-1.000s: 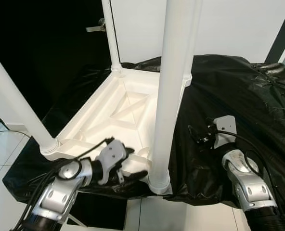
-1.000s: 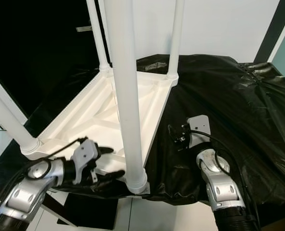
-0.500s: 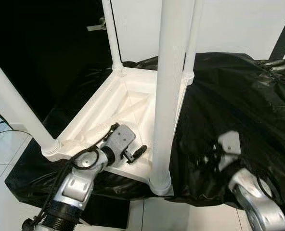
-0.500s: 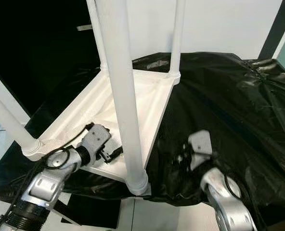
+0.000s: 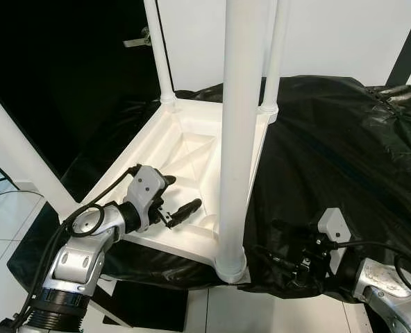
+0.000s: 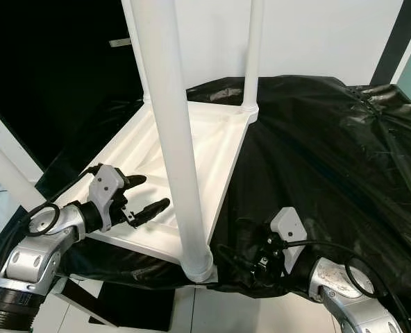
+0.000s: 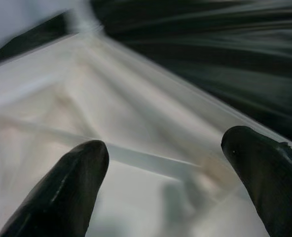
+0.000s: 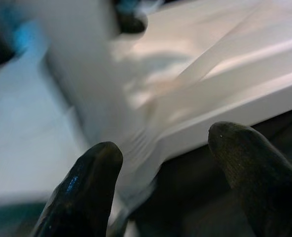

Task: Building children table

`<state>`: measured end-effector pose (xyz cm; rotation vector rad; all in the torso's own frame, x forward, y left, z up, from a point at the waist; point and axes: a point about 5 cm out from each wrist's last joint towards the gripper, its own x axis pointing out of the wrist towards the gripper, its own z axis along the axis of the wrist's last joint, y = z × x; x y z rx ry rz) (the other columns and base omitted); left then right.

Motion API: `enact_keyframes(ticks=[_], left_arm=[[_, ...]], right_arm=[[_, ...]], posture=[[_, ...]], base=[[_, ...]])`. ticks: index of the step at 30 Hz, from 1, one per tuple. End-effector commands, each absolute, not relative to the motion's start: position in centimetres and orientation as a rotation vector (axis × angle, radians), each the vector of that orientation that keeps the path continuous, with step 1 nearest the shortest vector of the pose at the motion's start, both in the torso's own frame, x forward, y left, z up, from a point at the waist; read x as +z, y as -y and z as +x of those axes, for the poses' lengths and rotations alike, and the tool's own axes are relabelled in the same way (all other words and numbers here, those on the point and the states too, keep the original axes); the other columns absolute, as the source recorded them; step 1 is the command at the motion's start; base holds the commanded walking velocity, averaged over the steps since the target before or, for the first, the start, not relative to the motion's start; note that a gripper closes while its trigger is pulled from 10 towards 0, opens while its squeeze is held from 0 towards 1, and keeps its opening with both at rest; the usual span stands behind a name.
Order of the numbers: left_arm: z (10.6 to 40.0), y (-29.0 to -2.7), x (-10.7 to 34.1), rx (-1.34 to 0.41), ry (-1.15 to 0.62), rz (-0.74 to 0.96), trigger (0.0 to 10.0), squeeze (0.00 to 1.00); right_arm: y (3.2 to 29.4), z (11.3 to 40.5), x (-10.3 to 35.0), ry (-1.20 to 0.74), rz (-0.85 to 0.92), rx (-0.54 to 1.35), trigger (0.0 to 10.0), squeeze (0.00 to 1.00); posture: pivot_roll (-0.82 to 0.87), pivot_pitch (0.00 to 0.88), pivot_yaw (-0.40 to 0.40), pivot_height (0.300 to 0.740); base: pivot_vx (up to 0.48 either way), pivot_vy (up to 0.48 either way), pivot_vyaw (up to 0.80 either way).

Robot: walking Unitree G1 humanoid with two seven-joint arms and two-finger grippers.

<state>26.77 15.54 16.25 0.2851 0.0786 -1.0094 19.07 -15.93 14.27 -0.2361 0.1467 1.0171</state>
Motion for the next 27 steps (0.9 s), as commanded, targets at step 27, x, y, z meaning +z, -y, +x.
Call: enact_keyframes(ticks=[27], left_arm=[[24.0, -15.5, 12.4, -1.242, -0.287, 0.550, 10.0, 0.00]], right_arm=[[10.2, 23.9, 15.5, 0.002, -0.217, 1.146, 10.0, 0.00]], posture=[[-0.03, 0.000, 0.024, 0.740]], base=[[0.000, 0.000, 0.00]])
